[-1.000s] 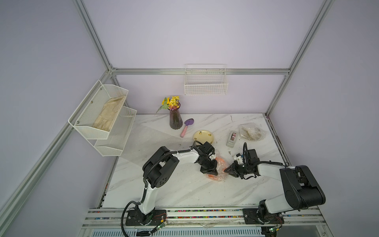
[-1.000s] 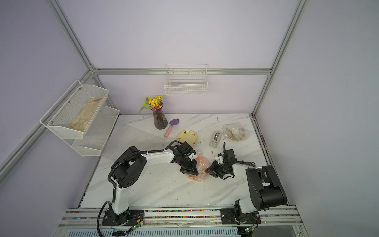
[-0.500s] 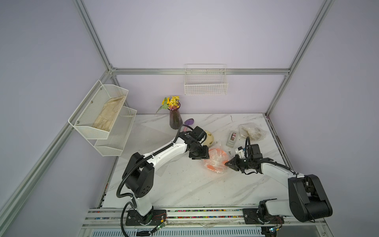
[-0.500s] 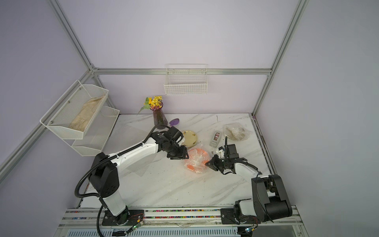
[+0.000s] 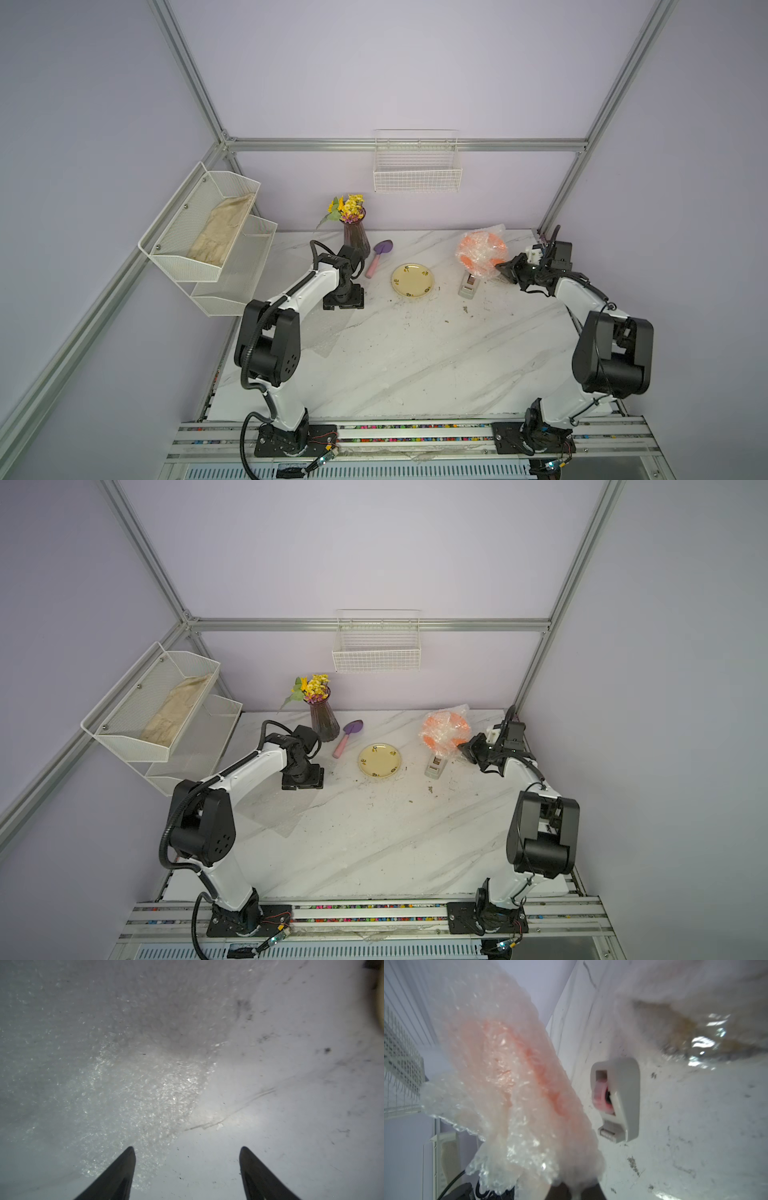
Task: Wrap dinner plates in bubble wrap
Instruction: Move the bubble wrap to the center of the board.
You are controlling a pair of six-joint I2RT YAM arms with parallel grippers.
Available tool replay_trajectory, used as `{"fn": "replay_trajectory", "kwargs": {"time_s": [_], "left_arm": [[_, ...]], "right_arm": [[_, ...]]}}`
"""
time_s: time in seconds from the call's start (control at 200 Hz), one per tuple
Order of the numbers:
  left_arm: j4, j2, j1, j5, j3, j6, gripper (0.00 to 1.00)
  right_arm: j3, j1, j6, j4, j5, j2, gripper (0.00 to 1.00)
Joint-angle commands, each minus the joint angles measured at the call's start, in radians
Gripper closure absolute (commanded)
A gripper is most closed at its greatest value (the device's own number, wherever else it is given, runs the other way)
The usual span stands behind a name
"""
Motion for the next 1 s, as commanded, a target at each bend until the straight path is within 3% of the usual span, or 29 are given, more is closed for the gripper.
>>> {"fn": "replay_trajectory", "kwargs": {"time_s": [0.0, 0.175, 0.495, 0.535, 0.63, 0.745, 0.89, 0.995], "left_arm": [[-0.002, 0.023, 0.048, -0.048, -0.051, 0.043, 0.20], [0.037, 0.025, 0.123, 0.005, -0.114, 0.044, 0.18], [0.081, 0.071, 0.179, 0.132, -0.221, 0.055, 0.24], [0.091, 0.072, 0.180, 0.162, -0.239, 0.053, 0.25], [0.114, 0.066, 0.179, 0.257, -0.288, 0.043, 0.28], [0.153, 0.022, 0.159, 0.385, -0.362, 0.010, 0.30], [0.226, -0.058, 0.077, 0.505, -0.459, -0.076, 0.30], [0.299, -0.071, -0.057, 0.558, -0.493, -0.176, 0.30]], "right_arm": [[0.101, -0.057, 0.007, -0.006, 0.027, 0.100, 1.00], [0.213, -0.094, 0.019, -0.004, 0.067, 0.230, 1.00], [0.197, -0.140, -0.016, -0.011, 0.140, 0.379, 1.00], [0.175, -0.140, -0.023, -0.019, 0.185, 0.368, 0.94], [0.116, -0.142, -0.029, -0.013, 0.212, 0.319, 0.67], [0.072, -0.151, -0.012, -0.024, 0.224, 0.224, 0.49], [0.009, -0.160, -0.016, -0.054, 0.258, 0.056, 0.42], [-0.023, -0.161, -0.049, -0.097, 0.260, -0.036, 0.41]]}}
